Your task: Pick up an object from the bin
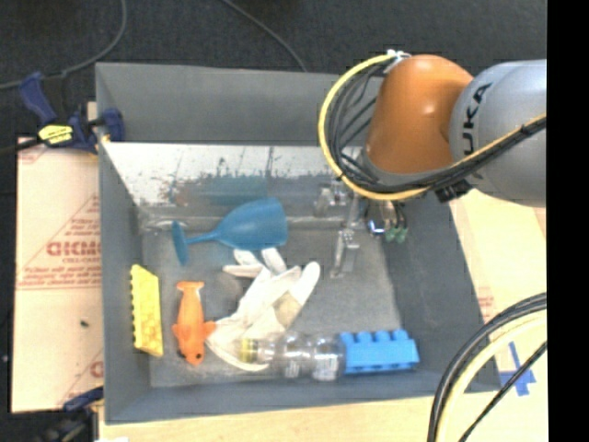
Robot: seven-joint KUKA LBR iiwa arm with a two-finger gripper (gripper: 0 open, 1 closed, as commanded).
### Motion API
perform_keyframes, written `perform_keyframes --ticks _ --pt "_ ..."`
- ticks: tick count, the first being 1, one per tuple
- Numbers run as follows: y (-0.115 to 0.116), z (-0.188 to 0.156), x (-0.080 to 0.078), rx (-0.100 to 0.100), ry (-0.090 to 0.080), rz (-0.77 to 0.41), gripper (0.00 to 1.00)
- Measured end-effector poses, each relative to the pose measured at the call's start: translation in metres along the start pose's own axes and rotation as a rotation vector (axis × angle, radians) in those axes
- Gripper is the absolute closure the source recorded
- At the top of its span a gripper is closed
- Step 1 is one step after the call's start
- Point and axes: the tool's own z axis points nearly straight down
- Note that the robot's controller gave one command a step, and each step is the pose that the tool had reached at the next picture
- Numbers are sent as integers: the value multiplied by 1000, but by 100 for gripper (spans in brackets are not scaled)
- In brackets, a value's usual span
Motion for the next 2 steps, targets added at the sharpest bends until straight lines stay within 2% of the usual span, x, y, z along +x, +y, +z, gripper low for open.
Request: perform_keyframes --ticks 1,2 --pt "0 -5 -2 0 -8 0 0" --pt "16 76 11 2 -9 -26 0"
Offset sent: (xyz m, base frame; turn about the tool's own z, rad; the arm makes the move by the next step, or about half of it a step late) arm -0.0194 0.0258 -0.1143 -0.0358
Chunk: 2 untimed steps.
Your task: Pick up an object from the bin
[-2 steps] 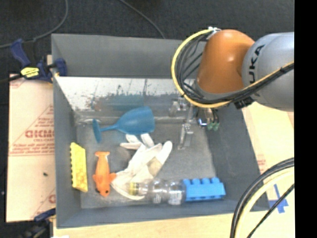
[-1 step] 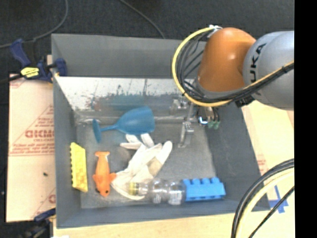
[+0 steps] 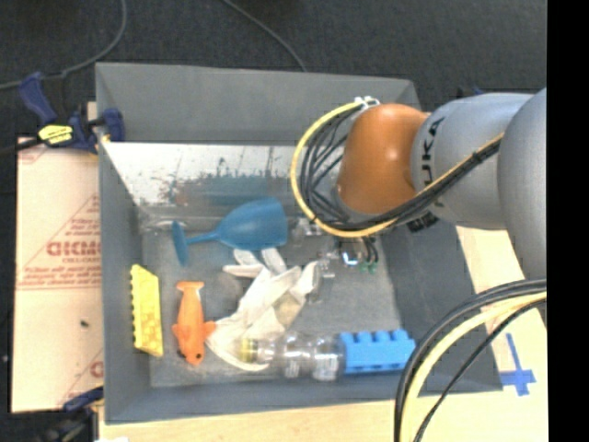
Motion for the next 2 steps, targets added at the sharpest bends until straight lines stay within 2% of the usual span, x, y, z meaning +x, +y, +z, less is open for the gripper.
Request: perform_keyframes --ticks 1,2 --pt "4 61 2 -1 7 0 0" --pt "74 37 23 -1 -3 147 100"
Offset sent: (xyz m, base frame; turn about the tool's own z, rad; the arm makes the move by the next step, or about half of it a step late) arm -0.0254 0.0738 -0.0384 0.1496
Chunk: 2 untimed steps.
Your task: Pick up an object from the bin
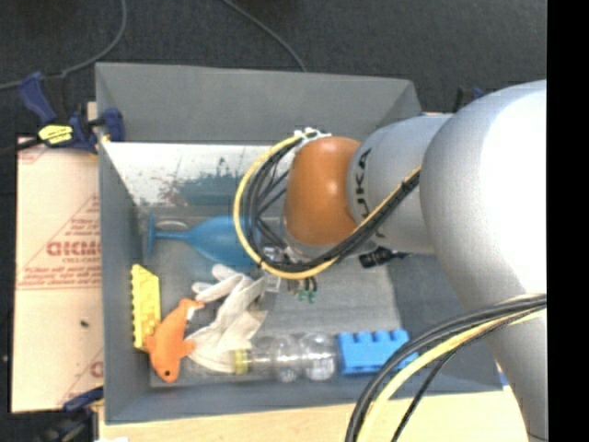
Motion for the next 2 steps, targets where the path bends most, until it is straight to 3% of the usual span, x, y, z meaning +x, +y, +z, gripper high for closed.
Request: perform_keyframes --ticks 1,2 --pt "0 0 0 0 0 -1 100" --pt "-4 -73 3 1 4 -14 100"
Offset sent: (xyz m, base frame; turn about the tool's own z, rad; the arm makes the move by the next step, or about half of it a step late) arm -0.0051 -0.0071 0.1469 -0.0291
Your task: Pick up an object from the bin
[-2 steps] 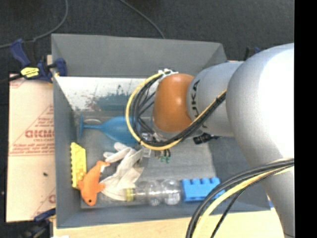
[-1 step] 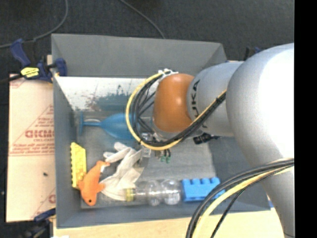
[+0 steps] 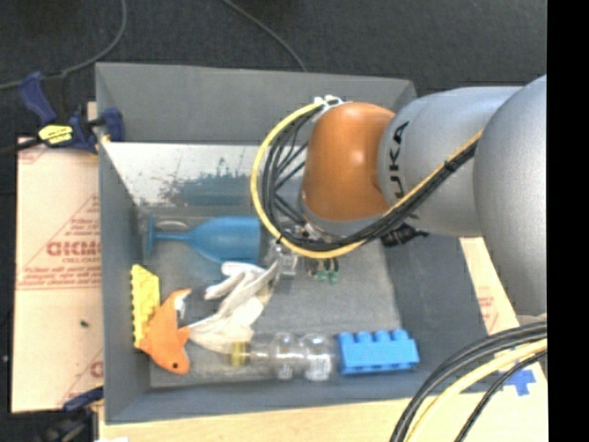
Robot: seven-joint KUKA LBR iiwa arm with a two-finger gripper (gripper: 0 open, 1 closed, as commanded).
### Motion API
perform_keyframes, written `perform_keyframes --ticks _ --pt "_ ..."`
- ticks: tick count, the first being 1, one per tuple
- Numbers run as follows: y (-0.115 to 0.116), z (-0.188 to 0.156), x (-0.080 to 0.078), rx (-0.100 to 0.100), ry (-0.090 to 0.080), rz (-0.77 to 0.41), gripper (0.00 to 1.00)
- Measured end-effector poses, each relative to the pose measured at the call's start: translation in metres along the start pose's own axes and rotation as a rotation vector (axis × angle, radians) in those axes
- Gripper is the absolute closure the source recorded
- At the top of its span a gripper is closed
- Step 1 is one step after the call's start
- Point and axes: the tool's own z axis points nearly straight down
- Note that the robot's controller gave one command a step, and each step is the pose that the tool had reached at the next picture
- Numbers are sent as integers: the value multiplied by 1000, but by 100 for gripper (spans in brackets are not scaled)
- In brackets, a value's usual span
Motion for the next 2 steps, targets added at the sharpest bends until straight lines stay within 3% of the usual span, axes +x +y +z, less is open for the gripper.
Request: perform_keyframes --ticks 1,2 --pt "2 -12 -3 -2 -10 10 100" --pt "3 -74 12 0 1 -3 100"
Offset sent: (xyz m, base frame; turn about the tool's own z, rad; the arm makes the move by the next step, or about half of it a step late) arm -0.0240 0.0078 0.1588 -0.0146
